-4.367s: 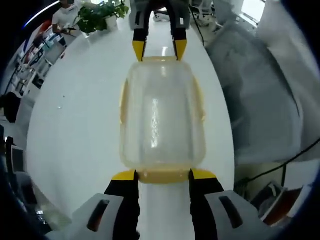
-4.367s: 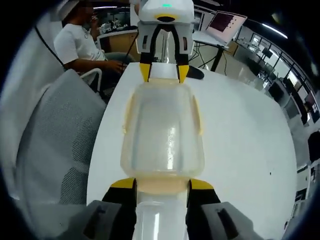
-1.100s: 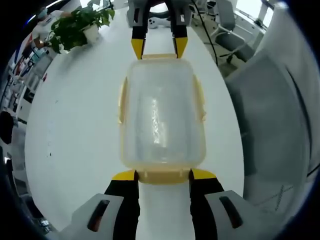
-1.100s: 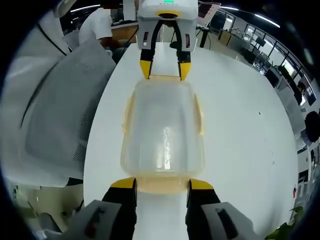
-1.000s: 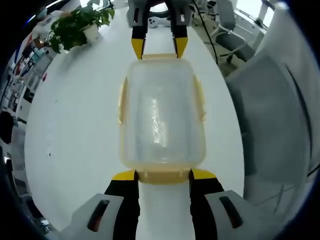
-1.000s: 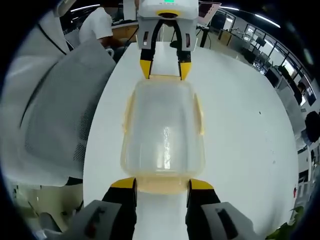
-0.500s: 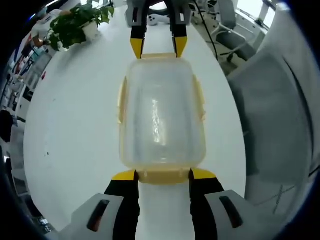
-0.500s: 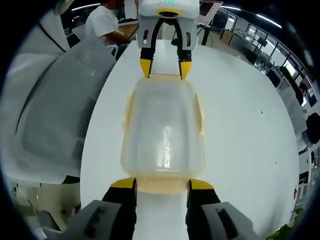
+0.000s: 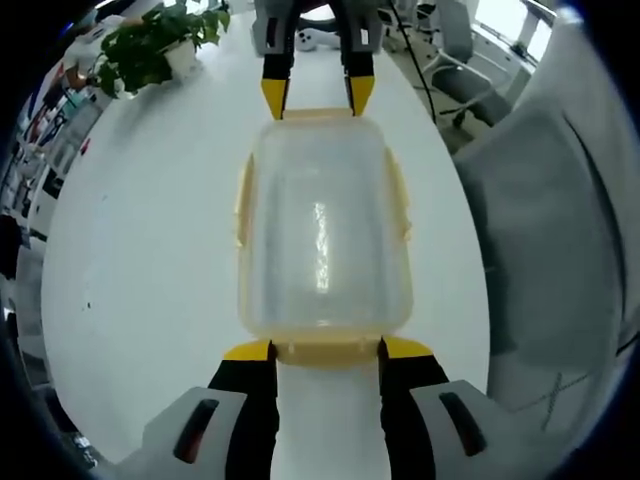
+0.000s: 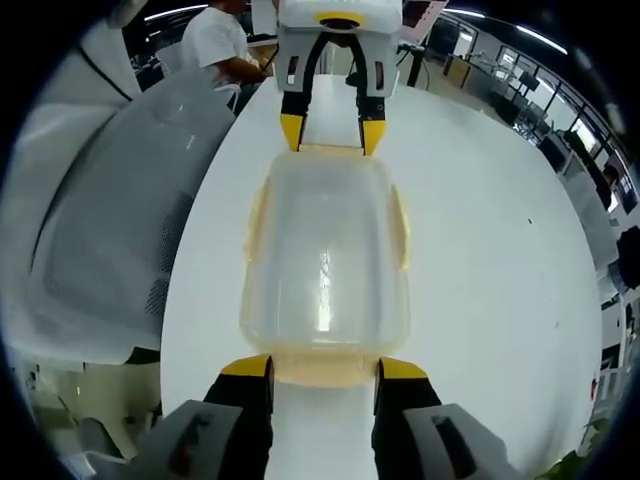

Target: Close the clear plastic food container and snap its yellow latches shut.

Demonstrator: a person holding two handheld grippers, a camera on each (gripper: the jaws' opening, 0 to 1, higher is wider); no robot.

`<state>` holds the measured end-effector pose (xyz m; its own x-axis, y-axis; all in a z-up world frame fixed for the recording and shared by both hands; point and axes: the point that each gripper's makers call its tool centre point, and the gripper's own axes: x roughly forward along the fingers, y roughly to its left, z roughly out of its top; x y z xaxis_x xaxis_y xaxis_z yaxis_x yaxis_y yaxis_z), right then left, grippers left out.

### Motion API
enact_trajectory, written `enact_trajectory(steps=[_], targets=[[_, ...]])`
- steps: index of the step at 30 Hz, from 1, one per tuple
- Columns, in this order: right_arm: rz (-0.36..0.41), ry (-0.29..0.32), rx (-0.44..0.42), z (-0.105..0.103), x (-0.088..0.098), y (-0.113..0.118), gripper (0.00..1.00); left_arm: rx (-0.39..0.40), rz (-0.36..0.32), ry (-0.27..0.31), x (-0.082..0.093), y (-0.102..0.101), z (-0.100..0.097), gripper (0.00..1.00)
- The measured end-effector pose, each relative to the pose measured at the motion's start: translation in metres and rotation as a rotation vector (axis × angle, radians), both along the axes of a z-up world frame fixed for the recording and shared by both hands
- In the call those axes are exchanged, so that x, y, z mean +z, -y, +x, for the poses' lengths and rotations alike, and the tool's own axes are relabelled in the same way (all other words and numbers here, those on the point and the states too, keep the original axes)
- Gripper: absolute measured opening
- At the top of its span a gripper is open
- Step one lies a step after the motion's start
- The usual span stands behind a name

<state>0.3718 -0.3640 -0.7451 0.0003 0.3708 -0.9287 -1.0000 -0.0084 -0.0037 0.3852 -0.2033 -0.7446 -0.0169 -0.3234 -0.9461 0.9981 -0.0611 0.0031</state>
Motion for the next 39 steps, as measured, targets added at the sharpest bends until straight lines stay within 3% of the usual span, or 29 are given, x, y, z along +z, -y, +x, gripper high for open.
enact_trajectory(steps=[22, 39], targets=[[-0.016, 0.026, 0.014, 0.0034, 0.0002, 0.0015, 0.38, 0.003, -0.008, -0.002, 0.0006, -0.0014, -0.0015, 0.38], [-0.015, 0.008, -0.017, -0.0012, 0.0039, 0.0011, 0.49, 0.004, -0.016, 0.009, 0.0058, -0.0044, -0.0006, 0.40]])
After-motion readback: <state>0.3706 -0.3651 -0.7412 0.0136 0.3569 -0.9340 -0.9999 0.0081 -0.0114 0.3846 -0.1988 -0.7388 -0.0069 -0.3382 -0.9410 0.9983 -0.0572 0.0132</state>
